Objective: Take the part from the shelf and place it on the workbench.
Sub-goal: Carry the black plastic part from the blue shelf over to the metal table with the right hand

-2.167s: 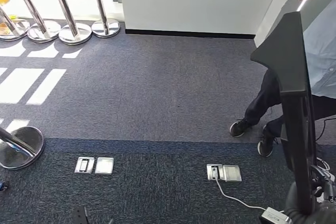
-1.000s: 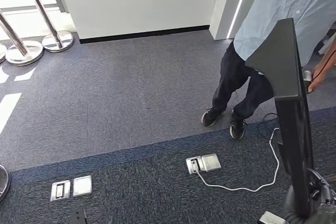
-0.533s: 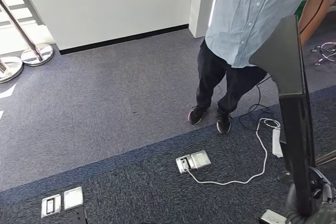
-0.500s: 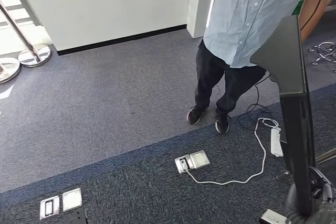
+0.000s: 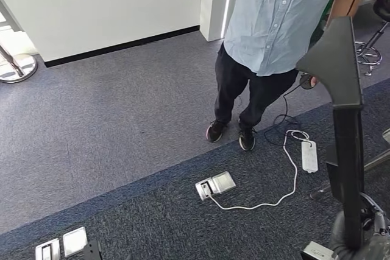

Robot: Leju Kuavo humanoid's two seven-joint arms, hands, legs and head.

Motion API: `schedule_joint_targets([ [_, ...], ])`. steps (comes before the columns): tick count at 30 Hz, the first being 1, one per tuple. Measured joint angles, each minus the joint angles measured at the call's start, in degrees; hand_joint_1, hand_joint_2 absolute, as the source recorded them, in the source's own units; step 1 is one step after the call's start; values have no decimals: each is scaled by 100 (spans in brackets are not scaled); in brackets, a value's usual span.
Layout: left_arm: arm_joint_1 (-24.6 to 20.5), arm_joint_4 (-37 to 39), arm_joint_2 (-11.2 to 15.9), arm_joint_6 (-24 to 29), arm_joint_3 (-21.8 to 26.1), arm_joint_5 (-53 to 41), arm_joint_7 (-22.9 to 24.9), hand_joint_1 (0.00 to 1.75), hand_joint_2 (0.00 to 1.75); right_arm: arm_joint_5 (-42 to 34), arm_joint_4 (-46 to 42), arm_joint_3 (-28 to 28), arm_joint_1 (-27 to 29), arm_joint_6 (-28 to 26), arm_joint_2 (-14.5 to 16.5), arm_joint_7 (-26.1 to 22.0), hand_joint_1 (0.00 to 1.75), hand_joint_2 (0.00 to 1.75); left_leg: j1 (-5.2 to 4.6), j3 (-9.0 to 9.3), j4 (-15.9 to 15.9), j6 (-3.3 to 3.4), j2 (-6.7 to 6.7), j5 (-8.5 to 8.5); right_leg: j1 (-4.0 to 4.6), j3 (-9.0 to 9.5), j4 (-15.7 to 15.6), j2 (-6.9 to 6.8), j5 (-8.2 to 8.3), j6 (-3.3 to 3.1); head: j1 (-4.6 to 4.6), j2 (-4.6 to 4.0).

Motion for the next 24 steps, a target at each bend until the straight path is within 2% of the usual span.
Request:
schedule_joint_targets([
  [1,-3,0,-2,-1,-1,-1,-1,0,175,-1,0,1,-7,0,-2,-1,175,175,-8,20,-2,-21,20,-15,20,161,-347,-58,128,-30,-1,0],
  [2,-4,0,-4,-2,-1,-2,-1,0,175,-2,0,2,-12,0,-4,-1,175,175,-15,33,-6,-46,43,-25,42,258,-566,-99,187,-60,-4,0],
  [3,-2,0,-5,-3,-1,-3,-2,0,175,-4,1,2,-16,1,-5,-1,175,175,-19,43,-14,-76,68,-31,67,289,-649,-117,178,-91,-8,0],
  [5,0,0,-7,-3,0,0,-7,0,175,-13,-1,-1,-12,-1,-10,0,175,175,-16,68,-33,-145,124,-41,82,284,-676,-45,191,-164,-12,0],
  [7,-3,0,-7,-6,1,2,-21,0,175,-20,-2,-4,-14,-2,-14,0,175,175,-13,48,88,-195,86,-143,64,326,-739,17,222,-241,-14,0],
  [8,-2,0,-5,-7,1,2,-29,0,175,-23,-1,-4,-22,-2,-14,-1,175,175,-16,-37,296,-204,40,-271,53,348,-768,48,236,-275,-18,0],
  [10,21,0,-3,-7,6,-1,-37,0,175,-27,18,-2,-38,-1,-14,-1,175,175,-21,-348,950,-204,-45,-579,64,363,-774,119,231,-317,-20,0],
  [11,39,0,-2,-5,10,-2,-37,0,175,-28,30,-1,-39,0,-14,-1,175,175,-23,-498,1234,-201,-58,-668,74,366,-770,165,227,-331,-20,0],
  [12,56,0,-1,-3,14,-2,-36,0,175,-29,41,-1,-35,1,-14,-1,175,175,-24,-583,1365,-194,-68,-659,83,372,-765,216,223,-340,-20,0],
  [13,66,0,1,-1,16,-1,-35,0,175,-30,48,-2,-30,1,-14,-2,175,175,-24,-579,1302,-181,-83,-549,88,379,-758,270,216,-342,-20,0],
  [15,68,0,5,-1,18,2,-39,0,175,-32,51,-5,-21,1,-14,-8,175,175,-24,-353,710,-141,-165,-158,89,392,-734,372,194,-328,-20,0],
  [17,61,0,10,-2,19,-3,-45,0,175,-34,49,-10,-17,1,-14,-15,175,175,-20,-131,171,-109,-308,60,99,371,-684,457,160,-282,-18,0],
  [19,55,0,13,-3,20,-3,-51,0,175,-44,44,-13,3,1,-14,-19,175,175,-39,-83,43,-88,-370,50,89,334,-658,519,146,-218,-15,0],
  [20,51,0,13,-4,20,-2,-54,0,175,-52,38,-14,18,0,-15,-21,175,175,-40,-83,32,-68,-347,54,74,326,-662,549,144,-184,-16,0],
  [21,43,0,11,-9,20,2,-57,0,175,-62,28,-15,32,-1,-16,-23,175,175,-34,-76,15,-42,-318,61,68,321,-642,522,118,-149,-13,0],
  [23,33,0,7,-20,20,2,-62,0,175,-79,9,-16,30,-3,-21,-42,175,175,-2,-59,-18,3,-244,74,62,204,-361,362,-73,-76,-4,0],
  [24,35,0,5,-24,20,1,-64,0,175,-86,4,-16,25,-4,-22,-53,175,175,2,-52,-22,15,-203,71,52,65,-55,253,-240,-40,-1,0],
])
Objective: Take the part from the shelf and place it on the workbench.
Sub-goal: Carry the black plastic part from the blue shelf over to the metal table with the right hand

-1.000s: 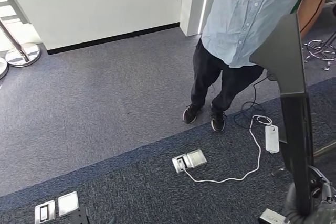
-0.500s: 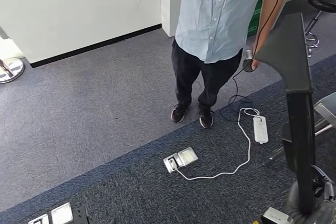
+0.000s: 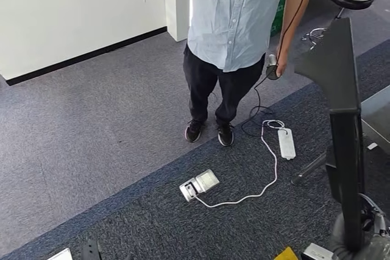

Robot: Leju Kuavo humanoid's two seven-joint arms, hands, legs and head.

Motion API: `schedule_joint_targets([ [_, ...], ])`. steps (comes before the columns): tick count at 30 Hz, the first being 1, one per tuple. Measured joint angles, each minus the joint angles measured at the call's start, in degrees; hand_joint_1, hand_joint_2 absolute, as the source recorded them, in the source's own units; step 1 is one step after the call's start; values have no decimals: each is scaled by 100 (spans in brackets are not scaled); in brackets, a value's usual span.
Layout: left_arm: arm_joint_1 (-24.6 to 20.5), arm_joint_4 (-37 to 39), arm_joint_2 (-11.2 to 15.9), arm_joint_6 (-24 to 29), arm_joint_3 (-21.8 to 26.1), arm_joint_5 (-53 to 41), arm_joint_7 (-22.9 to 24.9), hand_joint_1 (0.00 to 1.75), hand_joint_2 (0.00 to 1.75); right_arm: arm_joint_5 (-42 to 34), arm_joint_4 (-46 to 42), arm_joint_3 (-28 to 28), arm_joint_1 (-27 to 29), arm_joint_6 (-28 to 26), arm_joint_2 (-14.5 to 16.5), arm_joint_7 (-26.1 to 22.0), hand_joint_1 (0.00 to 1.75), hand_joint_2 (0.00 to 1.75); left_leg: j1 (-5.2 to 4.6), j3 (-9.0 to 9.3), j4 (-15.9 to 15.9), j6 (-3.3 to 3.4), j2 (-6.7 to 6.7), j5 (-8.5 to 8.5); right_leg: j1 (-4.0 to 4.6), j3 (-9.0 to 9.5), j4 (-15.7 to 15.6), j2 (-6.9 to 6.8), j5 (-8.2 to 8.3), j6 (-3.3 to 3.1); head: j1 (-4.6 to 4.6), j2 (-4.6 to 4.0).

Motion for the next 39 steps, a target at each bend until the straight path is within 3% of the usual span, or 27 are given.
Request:
schedule_joint_targets([
  [2,15,0,-1,-2,0,-3,0,0,175,-16,-2,0,1,0,-1,-21,175,175,2,7,1,12,87,-16,-37,-362,726,-101,-299,62,-1,0],
  [3,22,0,1,-2,0,-3,1,0,175,-26,-2,-2,8,1,-2,-25,175,175,3,13,2,9,129,-26,-55,-472,927,-121,-328,86,0,0],
  [4,27,0,2,-2,0,-3,2,0,175,-33,-2,-5,14,1,-2,-28,175,175,5,24,2,2,167,-37,-69,-479,913,-138,-244,104,-1,0],
  [5,28,0,3,-3,0,-3,4,0,175,-38,-2,-7,16,2,-3,-30,175,175,10,44,2,-11,200,-51,-78,-376,677,-164,-65,114,-1,0],
  [7,23,0,0,-8,0,-4,5,0,175,-41,-5,-11,12,2,-3,-31,175,175,10,96,1,-55,252,-87,-63,-2,-107,-291,312,101,-1,0],
  [9,20,0,-2,-11,0,-4,4,0,175,-43,-10,-17,10,2,-3,-38,175,175,-5,130,-2,-117,291,-115,-20,203,-554,-377,435,19,-9,0],
  [13,10,0,-2,-14,0,2,4,0,175,-62,-26,-50,22,1,-3,-49,175,175,11,169,26,-240,323,-199,-6,224,-634,-265,438,-163,-14,0],
  [15,8,0,-1,-14,0,1,5,0,175,-62,-38,-60,13,0,-3,-57,175,175,15,-22,477,-262,198,-477,-27,243,-663,-202,458,-239,-18,0],
  [17,22,0,-1,-13,0,1,8,0,175,-62,-37,-66,9,0,-3,-64,175,175,-2,-404,1248,-256,122,-804,-13,246,-661,-119,452,-275,-20,0],
  [18,30,0,0,-13,1,1,9,0,175,-62,-36,-68,11,1,-3,-65,175,175,-11,-549,1509,-249,110,-858,-5,252,-660,-68,448,-282,-20,0],
  [19,35,0,1,-13,1,2,10,0,175,-63,-35,-70,12,1,-3,-65,175,175,-19,-607,1574,-235,103,-800,2,262,-657,-14,443,-286,-20,0],
  [20,35,0,2,-13,2,3,10,0,175,-63,-34,-72,12,2,-3,-65,175,175,-23,-556,1404,-213,90,-629,8,278,-654,43,436,-286,-20,0],
  [22,30,0,5,-13,3,2,10,0,175,-64,-33,-75,11,2,-3,-65,175,175,-26,-262,677,-148,-21,-201,17,310,-643,144,410,-271,-17,0],
  [24,22,0,9,-16,4,-2,10,0,175,-64,-32,-80,7,3,-3,-65,175,175,-29,-49,146,-108,-156,-5,27,307,-618,227,383,-225,-13,0],
  [27,-2,0,5,-27,6,-4,10,0,175,-66,-33,-84,10,4,-5,-65,175,175,-43,-8,25,-62,-147,4,0,281,-616,307,371,-120,-16,0],
  [29,-14,0,-1,-37,7,-3,8,0,175,-66,-35,-85,3,2,-11,-65,175,175,-14,11,-9,-12,-81,22,-2,214,-444,179,240,-49,-4,0],
  [32,-2,0,-9,-46,7,-3,7,0,175,-68,-29,-83,-17,1,-21,-65,175,175,0,26,-22,28,49,14,-35,-271,561,-88,-254,58,9,0],
  [33,4,0,-9,-46,8,-3,7,0,175,-71,-21,-82,-15,2,-23,-65,175,175,0,30,-21,28,93,5,-54,-429,859,-114,-337,85,9,0],
  [34,8,0,-8,-46,10,-2,6,0,175,-74,-14,-82,-10,2,-25,-64,175,175,0,37,-20,23,132,-6,-68,-494,962,-129,-309,106,9,0],
  [35,10,0,-8,-48,11,-2,6,0,175,-77,-9,-83,-6,2,-27,-63,175,175,2,52,-20,14,167,-19,-80,-444,831,-148,-171,120,9,0],
  [37,8,0,-15,-52,13,-4,6,0,175,-80,-6,-81,0,2,-33,-60,175,175,5,99,-21,-20,223,-52,-85,-89,69,-257,238,119,9,0],
  [39,4,0,-21,-55,14,-4,6,0,175,-80,-8,-80,1,2,-40,-55,175,175,-13,134,-20,-74,266,-84,-50,183,-519,-357,439,52,4,0],
])
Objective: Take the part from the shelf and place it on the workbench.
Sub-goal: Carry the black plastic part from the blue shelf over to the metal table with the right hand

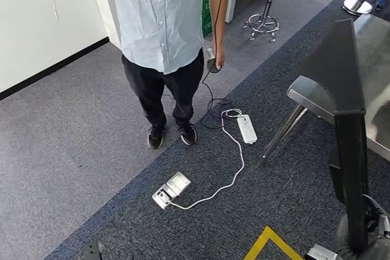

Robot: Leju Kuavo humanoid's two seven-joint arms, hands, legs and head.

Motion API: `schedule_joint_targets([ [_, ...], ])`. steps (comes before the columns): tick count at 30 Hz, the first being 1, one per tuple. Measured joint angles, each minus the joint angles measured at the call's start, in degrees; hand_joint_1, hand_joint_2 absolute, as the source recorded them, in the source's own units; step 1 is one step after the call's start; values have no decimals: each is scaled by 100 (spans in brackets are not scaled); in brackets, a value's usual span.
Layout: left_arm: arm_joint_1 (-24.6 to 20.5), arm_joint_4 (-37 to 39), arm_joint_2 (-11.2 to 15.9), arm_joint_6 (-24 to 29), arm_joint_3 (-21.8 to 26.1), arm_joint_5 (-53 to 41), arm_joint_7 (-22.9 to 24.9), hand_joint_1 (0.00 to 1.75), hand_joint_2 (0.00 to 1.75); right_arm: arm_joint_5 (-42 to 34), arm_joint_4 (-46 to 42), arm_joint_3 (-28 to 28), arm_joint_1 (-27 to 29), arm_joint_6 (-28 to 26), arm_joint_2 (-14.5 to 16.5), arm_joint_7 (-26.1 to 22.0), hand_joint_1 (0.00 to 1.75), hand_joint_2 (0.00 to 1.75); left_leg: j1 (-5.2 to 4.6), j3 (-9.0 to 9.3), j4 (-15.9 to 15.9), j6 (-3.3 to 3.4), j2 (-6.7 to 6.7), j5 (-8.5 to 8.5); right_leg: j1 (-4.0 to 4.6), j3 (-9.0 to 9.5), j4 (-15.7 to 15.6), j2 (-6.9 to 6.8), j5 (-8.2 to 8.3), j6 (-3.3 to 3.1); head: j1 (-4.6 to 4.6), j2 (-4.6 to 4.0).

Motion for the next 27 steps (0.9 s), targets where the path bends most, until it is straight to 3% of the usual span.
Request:
schedule_joint_targets([
  [3,1,0,-2,0,4,4,0,0,175,-3,-6,-3,12,0,-5,11,175,175,-4,39,-30,-100,75,-25,42,28,-99,68,-6,-132,-10,0],
  [5,-2,0,-1,-1,10,4,-2,0,175,4,-16,-5,13,-1,-7,16,175,175,7,19,97,-152,36,-146,25,47,-140,134,19,-218,-11,0],
  [7,4,0,3,-1,20,1,-7,0,175,14,-22,-3,10,-1,-8,21,175,175,7,-217,660,-166,-83,-470,12,60,-163,192,33,-283,-18,0],
  [9,17,0,8,1,36,2,-18,0,175,24,-21,1,10,0,-8,27,175,175,-1,-582,1394,-167,-148,-755,24,62,-160,271,26,-308,-22,0],
  [10,23,0,10,2,44,4,-25,0,175,30,-19,3,11,0,-8,28,175,175,-5,-688,1567,-161,-160,-759,30,68,-158,321,22,-313,-22,0],
  [11,25,0,12,2,50,5,-31,0,175,36,-16,5,10,0,-9,30,175,175,-7,-695,1517,-148,-168,-647,35,79,-154,373,16,-315,-22,0],
  [12,26,0,13,2,54,7,-37,0,175,39,-14,7,10,0,-9,32,175,175,-9,-606,1264,-129,-183,-449,37,95,-150,425,8,-313,-22,0],
  [14,23,0,19,2,57,6,-40,0,175,40,-13,10,8,1,-9,34,175,175,-6,-305,506,-81,-305,-47,42,111,-125,522,-24,-285,-20,0],
  [16,17,0,25,3,60,-1,-43,0,175,40,-13,14,10,2,-9,35,175,175,-15,-138,85,-52,-420,89,43,92,-102,598,-44,-228,-19,0],
  [18,5,0,26,4,60,1,-45,0,175,40,-14,16,19,2,-9,36,175,175,-32,-123,38,-18,-406,78,26,75,-109,658,-42,-155,-19,0],
  [20,-5,0,22,4,60,7,-46,0,175,40,-18,17,23,1,-13,37,175,175,-16,-105,4,41,-345,99,14,45,-16,574,-124,-88,-13,0],
  [22,-1,0,18,-1,60,5,-47,0,175,41,-23,24,10,0,-18,39,175,175,6,-92,-17,82,-264,104,8,-179,483,369,-414,-26,-6,0],
  [24,14,0,17,-3,61,5,-46,0,175,42,-19,30,4,0,-20,43,175,175,8,-89,-15,96,-178,89,-15,-556,1234,255,-726,29,-4,0],
  [25,21,0,18,-2,61,5,-46,0,175,42,-15,32,9,1,-20,48,175,175,7,-85,-15,96,-135,80,-26,-677,1455,235,-763,48,-4,0],
  [26,25,0,19,-1,62,6,-46,0,175,42,-11,32,12,1,-20,51,175,175,8,-76,-14,91,-99,69,-35,-692,1460,219,-688,61,-4,0],
  [27,26,0,19,-1,62,5,-46,0,175,42,-9,32,11,2,-21,55,175,175,10,-58,-14,81,-66,55,-41,-592,1227,197,-512,66,-4,0],
])
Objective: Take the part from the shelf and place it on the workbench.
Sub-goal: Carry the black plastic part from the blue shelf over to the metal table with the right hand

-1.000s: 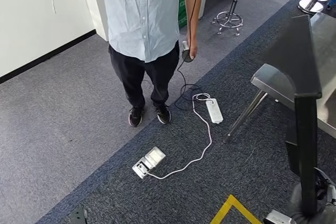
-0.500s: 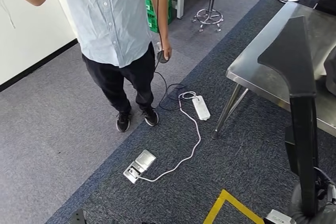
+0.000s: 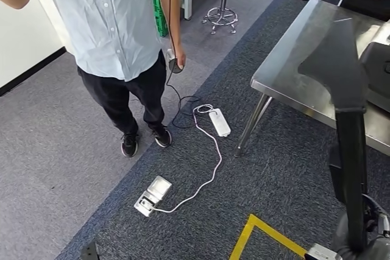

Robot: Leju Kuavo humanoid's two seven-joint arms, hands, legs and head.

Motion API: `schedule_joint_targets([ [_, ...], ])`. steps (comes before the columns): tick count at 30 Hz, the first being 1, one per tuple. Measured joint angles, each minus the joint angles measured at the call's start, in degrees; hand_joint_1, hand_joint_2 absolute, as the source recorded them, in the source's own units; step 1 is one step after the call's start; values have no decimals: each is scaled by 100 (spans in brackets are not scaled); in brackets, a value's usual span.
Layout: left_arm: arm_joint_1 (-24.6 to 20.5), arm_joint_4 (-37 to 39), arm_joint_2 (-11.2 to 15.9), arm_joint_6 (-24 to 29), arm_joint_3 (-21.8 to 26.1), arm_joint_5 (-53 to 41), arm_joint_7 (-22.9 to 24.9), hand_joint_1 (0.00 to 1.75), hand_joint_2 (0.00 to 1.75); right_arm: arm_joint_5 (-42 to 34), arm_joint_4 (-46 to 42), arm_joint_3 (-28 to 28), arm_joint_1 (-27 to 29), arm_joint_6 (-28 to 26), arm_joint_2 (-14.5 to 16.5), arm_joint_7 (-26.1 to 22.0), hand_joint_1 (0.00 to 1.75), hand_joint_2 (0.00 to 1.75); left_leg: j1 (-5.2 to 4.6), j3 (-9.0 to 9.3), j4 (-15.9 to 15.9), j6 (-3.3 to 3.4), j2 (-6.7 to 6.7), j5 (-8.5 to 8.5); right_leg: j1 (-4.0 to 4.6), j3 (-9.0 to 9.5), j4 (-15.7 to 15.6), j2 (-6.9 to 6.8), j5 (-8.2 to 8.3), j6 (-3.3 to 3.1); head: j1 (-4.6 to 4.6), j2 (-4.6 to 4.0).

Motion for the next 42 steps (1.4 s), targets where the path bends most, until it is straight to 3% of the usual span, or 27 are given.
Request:
schedule_joint_targets([
  [1,-3,0,-3,-2,0,1,0,0,175,0,1,1,-1,1,-1,3,175,175,2,24,0,-16,30,-17,-2,185,-398,-49,226,-4,0,0],
  [3,-9,0,-8,-5,0,-1,0,0,175,1,3,3,-9,1,-2,3,175,175,-15,63,1,-66,75,-53,31,518,-1102,-185,492,-53,-3,0],
  [5,-8,0,-9,-7,0,-1,0,0,175,5,7,4,-9,1,-3,5,175,175,-34,87,-7,-129,121,-78,74,598,-1301,-221,493,-132,-9,0],
  [8,-15,0,-9,-10,0,1,-1,0,175,9,3,2,-5,-1,-4,28,175,175,-13,116,20,-225,142,-155,65,605,-1334,-105,510,-251,-13,0],
  [10,-17,0,-9,-18,1,-2,-5,0,175,13,-2,4,-15,-2,-5,37,175,175,-7,-50,447,-252,28,-427,44,628,-1365,-40,528,-326,-22,0],
  [12,-9,0,-8,-23,3,-5,-11,0,175,15,-2,5,-22,-2,-5,39,175,175,-19,-422,1225,-246,-66,-769,62,631,-1362,37,520,-366,-30,0],
  [13,-4,0,-7,-23,4,-3,-13,0,175,15,2,5,-20,-2,-5,40,175,175,-24,-579,1514,-239,-83,-840,72,637,-1360,85,514,-376,-30,0],
  [14,-1,0,-7,-23,5,-2,-13,0,175,15,5,4,-19,-1,-5,40,175,175,-29,-652,1604,-224,-94,-794,82,647,-1358,138,507,-382,-31,0],
  [15,-1,0,-6,-25,6,0,-13,0,175,15,9,4,-19,-1,-5,40,175,175,-32,-624,1473,-202,-107,-636,90,666,-1356,194,499,-384,-31,0],
  [17,-4,0,-3,-30,7,1,-13,0,175,15,14,4,-21,-1,-5,40,175,175,-38,-354,766,-135,-211,-181,98,709,-1353,298,471,-376,-28,0],
  [19,-12,0,1,-33,8,-5,-8,0,175,12,18,4,-28,0,-6,40,175,175,-41,-133,201,-90,-362,47,104,709,-1331,388,449,-334,-26,0],
  [20,-18,0,2,-34,8,-8,-5,0,175,13,20,4,-27,0,-7,41,175,175,-49,-100,107,-79,-409,48,97,690,-1325,424,447,-302,-25,0],
  [22,-32,0,0,-35,9,-5,-2,0,175,12,22,3,-19,0,-9,42,175,175,-58,-92,56,-55,-381,43,72,661,-1324,480,444,-230,-29,0],
  [24,-40,0,-4,-40,9,1,-3,0,175,12,22,4,-20,-2,-17,42,175,175,-31,-67,14,-7,-314,55,69,602,-1171,362,326,-163,-19,0],
  [26,-37,0,-8,-43,9,0,-2,0,175,9,28,9,-41,-4,-27,41,175,175,-13,-44,-5,34,-222,48,60,327,-584,145,15,-96,-6,0],
  [28,-28,0,-8,-42,9,-1,0,0,175,2,39,13,-50,-3,-32,41,175,175,-13,-36,-4,48,-125,29,28,-40,124,52,-242,-40,-4,0],
  [29,-26,0,-8,-41,9,-1,1,0,175,-2,44,13,-46,-2,-33,41,175,175,-13,-30,-3,45,-82,20,14,-123,263,33,-234,-19,-4,0],
  [30,-26,0,-8,-41,9,0,1,0,175,-5,49,12,-43,-2,-34,41,175,175,-11,-17,-3,36,-46,9,3,-89,166,15,-112,-6,-4,0],
  [31,-29,0,-10,-42,9,0,2,0,175,-5,51,12,-42,-2,-36,42,175,175,-9,3,-3,22,-16,-6,-3,49,-135,-14,87,0,-4,0],
  [33,-37,0,-14,-43,9,-1,2,0,175,-5,55,13,-53,-2,-40,42,175,175,-16,48,-2,-21,37,-43,17,429,-931,-150,432,-26,-5,0],
  [35,-40,0,-16,-43,9,-2,1,0,175,-6,58,15,-66,-2,-45,41,175,175,-33,74,-5,-81,88,-70,59,596,-1306,-221,516,-98,-12,0],
  [37,-42,0,-17,-43,9,-1,1,0,175,-16,60,12,-70,-3,-48,41,175,175,-32,94,-21,-147,141,-86,81,584,-1314,-151,506,-179,-17,0],
  [39,-52,0,-17,-43,9,-1,1,0,175,-24,58,7,-76,-4,-49,40,175,175,-16,71,90,-202,96,-198,66,598,-1344,-89,522,-256,-17,0],
  [40,-55,0,-16,-43,9,-3,0,0,175,-24,58,5,-86,-4,-49,39,175,175,-13,-14,295,-217,42,-331,54,608,-1360,-61,530,-296,-20,0],
  [42,-49,0,-13,-43,9,-5,0,0,175,-25,63,6,-103,-4,-49,38,175,175,-15,-358,1020,-221,-63,-680,53,614,-1363,3,525,-345,-23,0],
])
